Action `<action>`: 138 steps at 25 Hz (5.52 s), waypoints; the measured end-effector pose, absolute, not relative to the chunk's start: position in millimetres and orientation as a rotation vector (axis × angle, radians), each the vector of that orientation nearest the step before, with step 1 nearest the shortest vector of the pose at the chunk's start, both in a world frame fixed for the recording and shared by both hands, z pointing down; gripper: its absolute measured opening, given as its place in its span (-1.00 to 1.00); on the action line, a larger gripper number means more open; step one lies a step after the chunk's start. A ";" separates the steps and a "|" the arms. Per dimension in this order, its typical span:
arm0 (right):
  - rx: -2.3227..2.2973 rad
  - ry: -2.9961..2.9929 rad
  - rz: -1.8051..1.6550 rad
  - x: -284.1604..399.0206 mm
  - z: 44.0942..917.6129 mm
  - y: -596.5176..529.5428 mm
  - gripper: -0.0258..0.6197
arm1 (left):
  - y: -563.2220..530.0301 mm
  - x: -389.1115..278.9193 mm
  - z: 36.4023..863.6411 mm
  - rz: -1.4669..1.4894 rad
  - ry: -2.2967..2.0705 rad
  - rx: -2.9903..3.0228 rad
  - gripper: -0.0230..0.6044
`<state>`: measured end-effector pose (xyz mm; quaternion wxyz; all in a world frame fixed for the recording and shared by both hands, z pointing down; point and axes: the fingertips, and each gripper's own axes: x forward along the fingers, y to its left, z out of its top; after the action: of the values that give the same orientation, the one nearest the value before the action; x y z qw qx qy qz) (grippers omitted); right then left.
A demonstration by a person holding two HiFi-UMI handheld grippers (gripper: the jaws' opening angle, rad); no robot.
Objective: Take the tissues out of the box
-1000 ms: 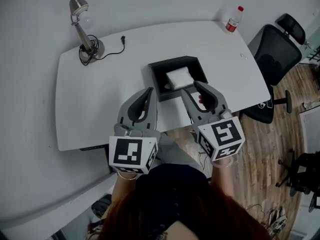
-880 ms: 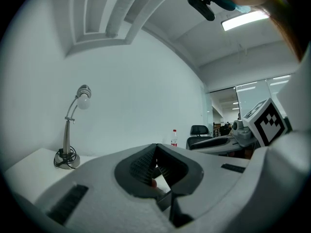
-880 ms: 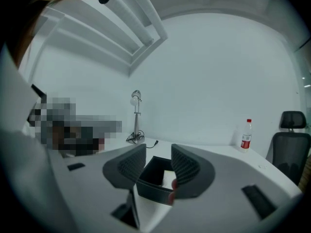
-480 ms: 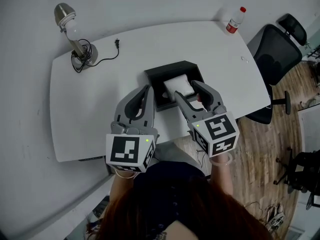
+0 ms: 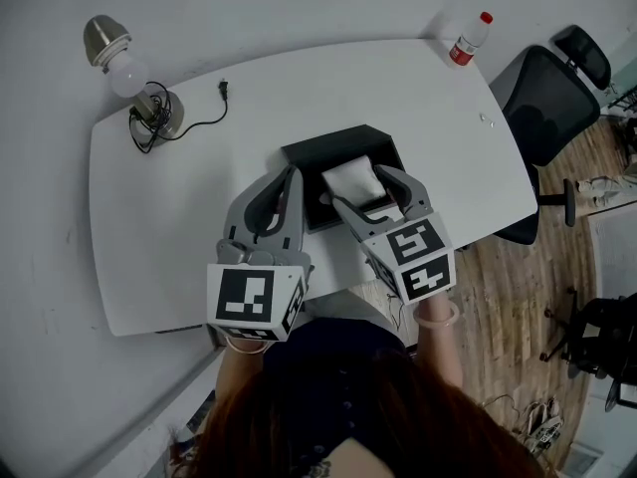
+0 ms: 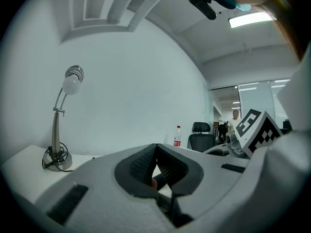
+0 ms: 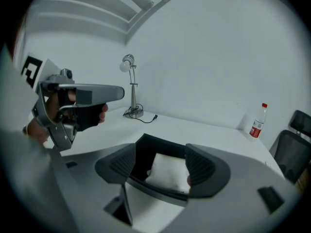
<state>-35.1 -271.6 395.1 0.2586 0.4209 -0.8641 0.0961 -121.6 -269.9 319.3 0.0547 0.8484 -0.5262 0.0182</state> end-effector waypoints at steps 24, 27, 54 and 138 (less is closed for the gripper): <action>0.978 -2.063 0.400 -31.1 459.0 -289.4 0.13 | -311.3 -120.1 334.1 0.040 -1.516 2.559 -0.86; 0.962 -2.036 0.421 -30.7 463.4 -291.2 0.14 | -314.8 -118.6 334.7 0.034 -1.504 2.559 -0.86; 0.840 -1.762 0.480 -27.6 493.5 -302.0 0.14 | -347.8 -124.4 350.1 0.036 -1.436 2.538 -0.86; 1.501 -2.362 -0.019 24.7 340.6 -192.4 0.01 | -154.4 -93.1 311.3 0.042 -1.680 2.560 -0.86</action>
<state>24.7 -192.4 340.6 0.1707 0.5284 -0.8316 -0.0067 -93.1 -154.4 311.3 0.0398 0.8353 -0.5481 0.0139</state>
